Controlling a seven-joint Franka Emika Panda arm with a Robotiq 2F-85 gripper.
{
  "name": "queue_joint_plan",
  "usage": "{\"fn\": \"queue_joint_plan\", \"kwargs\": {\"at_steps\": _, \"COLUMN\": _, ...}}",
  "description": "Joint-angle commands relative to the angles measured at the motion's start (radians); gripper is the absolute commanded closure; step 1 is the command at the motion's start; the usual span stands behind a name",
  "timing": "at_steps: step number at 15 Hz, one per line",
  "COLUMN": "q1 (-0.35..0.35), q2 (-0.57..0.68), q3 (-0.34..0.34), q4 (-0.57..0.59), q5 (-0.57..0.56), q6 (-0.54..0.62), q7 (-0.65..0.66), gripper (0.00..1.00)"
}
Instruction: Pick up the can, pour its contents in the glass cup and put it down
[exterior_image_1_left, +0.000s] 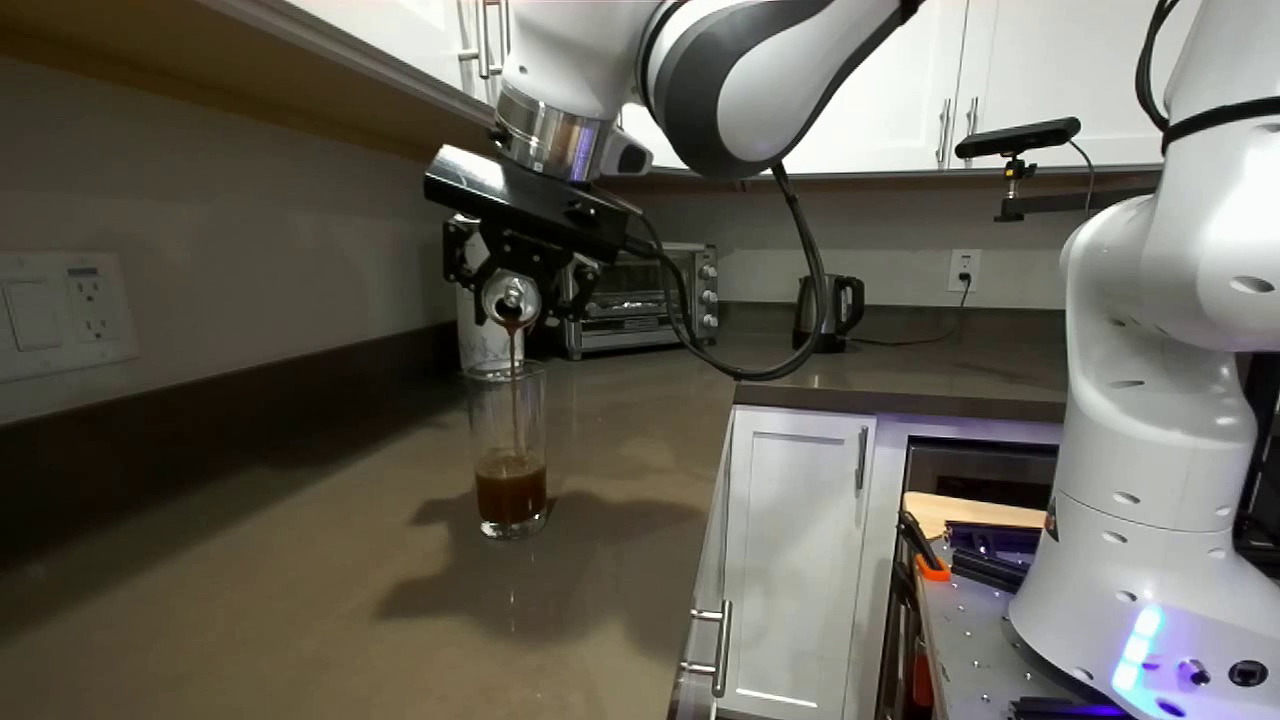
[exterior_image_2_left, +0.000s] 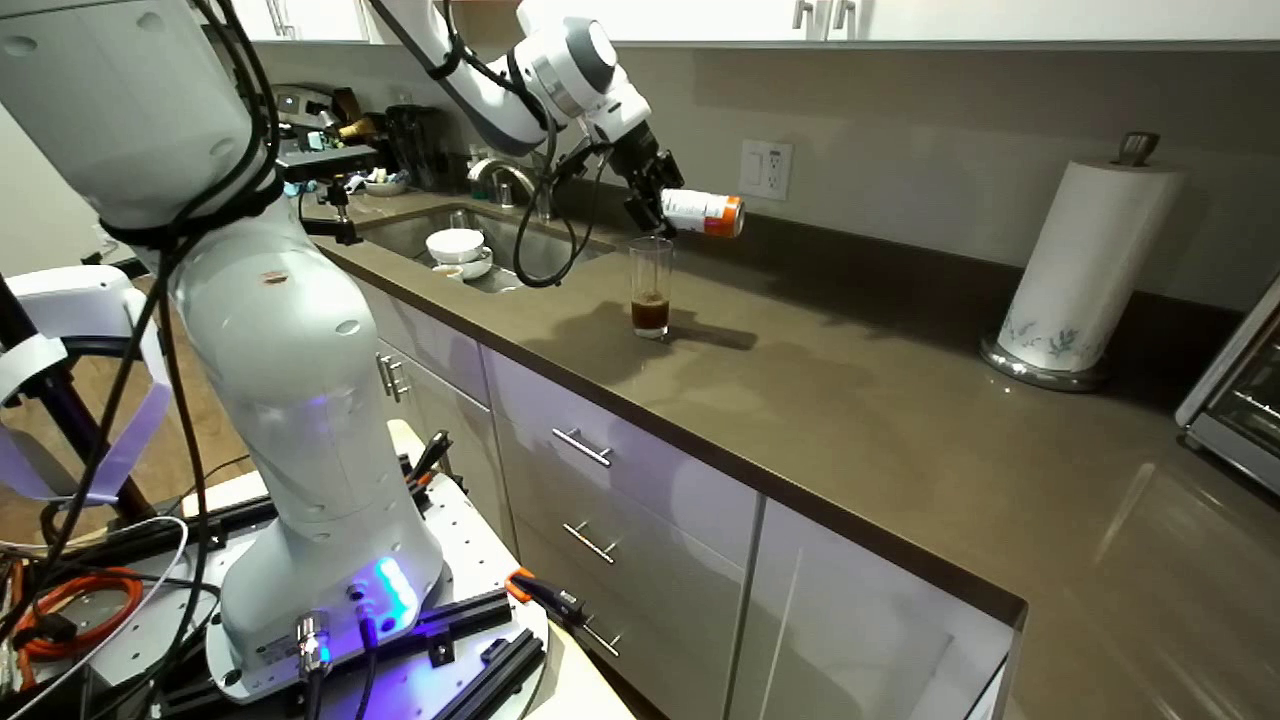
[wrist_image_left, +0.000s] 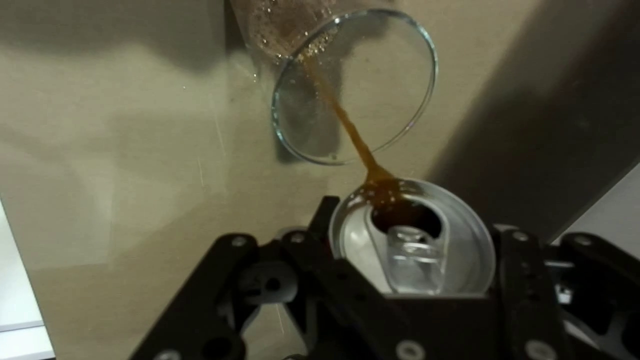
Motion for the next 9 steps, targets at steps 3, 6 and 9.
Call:
{"fn": "queue_joint_plan", "kwargs": {"at_steps": 3, "q1": -0.006, "q2": -0.028, "q3": 0.006, "q4": -0.026, "q5": -0.047, "q6": 0.021, "q7": 0.053, "gripper": 0.72}}
{"fn": "queue_joint_plan", "kwargs": {"at_steps": 6, "q1": -0.005, "q2": -0.027, "q3": 0.01, "q4": -0.024, "q5": -0.061, "q6": 0.015, "q7": 0.06, "gripper": 0.72}}
{"fn": "queue_joint_plan", "kwargs": {"at_steps": 9, "q1": -0.003, "q2": -0.024, "q3": 0.011, "q4": -0.021, "q5": -0.091, "q6": 0.01, "q7": 0.082, "gripper": 0.72}}
